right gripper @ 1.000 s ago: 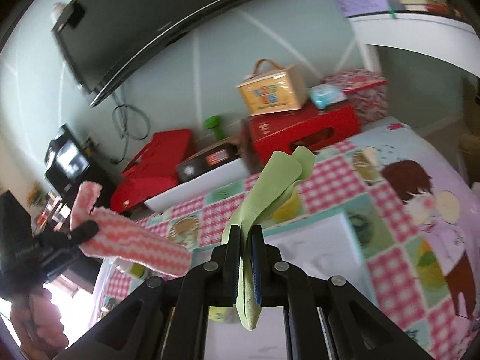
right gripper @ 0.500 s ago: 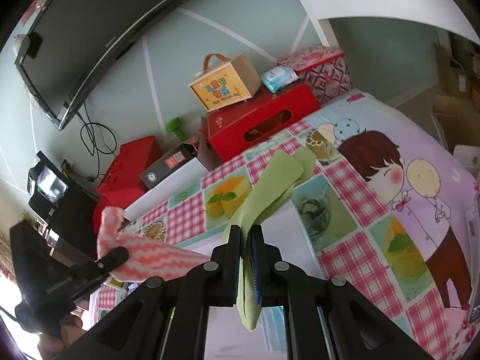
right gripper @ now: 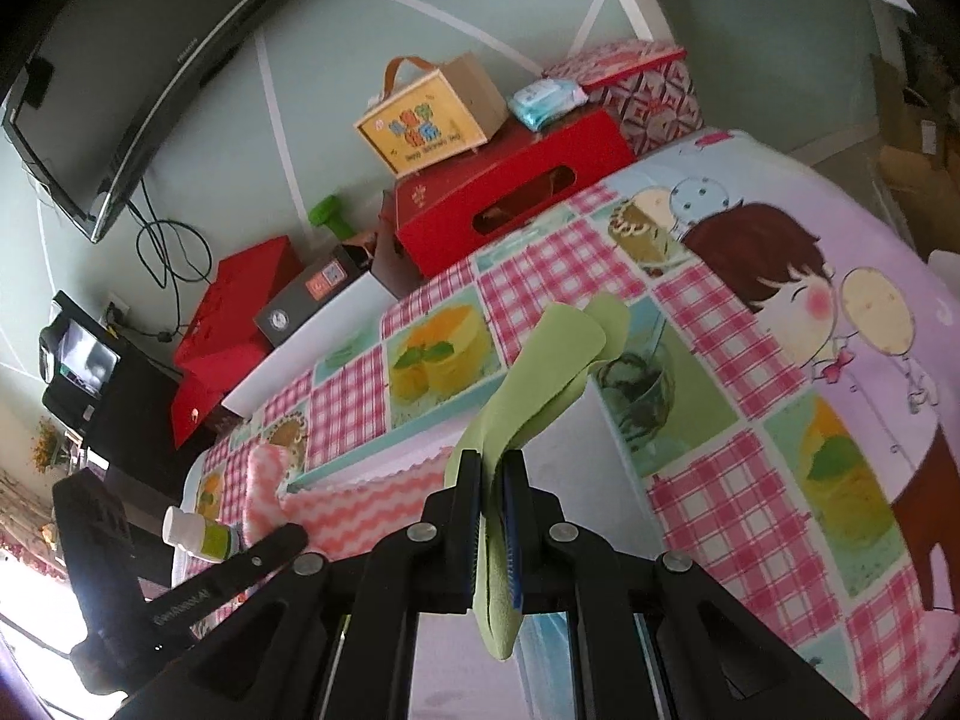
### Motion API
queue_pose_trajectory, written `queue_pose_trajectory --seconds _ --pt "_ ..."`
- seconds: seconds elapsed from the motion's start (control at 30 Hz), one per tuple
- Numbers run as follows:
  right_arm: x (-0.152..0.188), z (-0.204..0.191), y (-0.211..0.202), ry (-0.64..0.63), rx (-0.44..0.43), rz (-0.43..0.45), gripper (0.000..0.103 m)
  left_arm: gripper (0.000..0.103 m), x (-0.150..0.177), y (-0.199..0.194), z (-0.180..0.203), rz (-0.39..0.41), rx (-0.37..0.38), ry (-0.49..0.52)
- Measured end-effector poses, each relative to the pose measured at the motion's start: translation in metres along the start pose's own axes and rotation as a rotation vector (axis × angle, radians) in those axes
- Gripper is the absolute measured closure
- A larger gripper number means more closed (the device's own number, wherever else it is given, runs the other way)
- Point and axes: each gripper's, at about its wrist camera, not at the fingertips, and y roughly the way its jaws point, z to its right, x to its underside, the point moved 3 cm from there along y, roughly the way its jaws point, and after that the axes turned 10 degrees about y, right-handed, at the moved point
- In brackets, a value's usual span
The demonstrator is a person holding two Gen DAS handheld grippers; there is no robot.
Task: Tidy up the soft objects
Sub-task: 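Lift the towel with the left tool while the right tool carries the green cloth over the tray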
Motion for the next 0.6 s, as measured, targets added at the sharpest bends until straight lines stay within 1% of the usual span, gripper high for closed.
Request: queue_pose_trajectory --seconds 0.33,0.6 --pt "0.009 -0.006 0.040 -0.027 0.007 -0.078 0.095 0.087 0.008 0.019 -0.015 -0.047 -0.078 -0.014" --pt "0.017 -0.009 0.069 -0.032 0.013 -0.143 0.095 0.086 0.010 0.028 -0.025 -0.067 -0.104 -0.032"
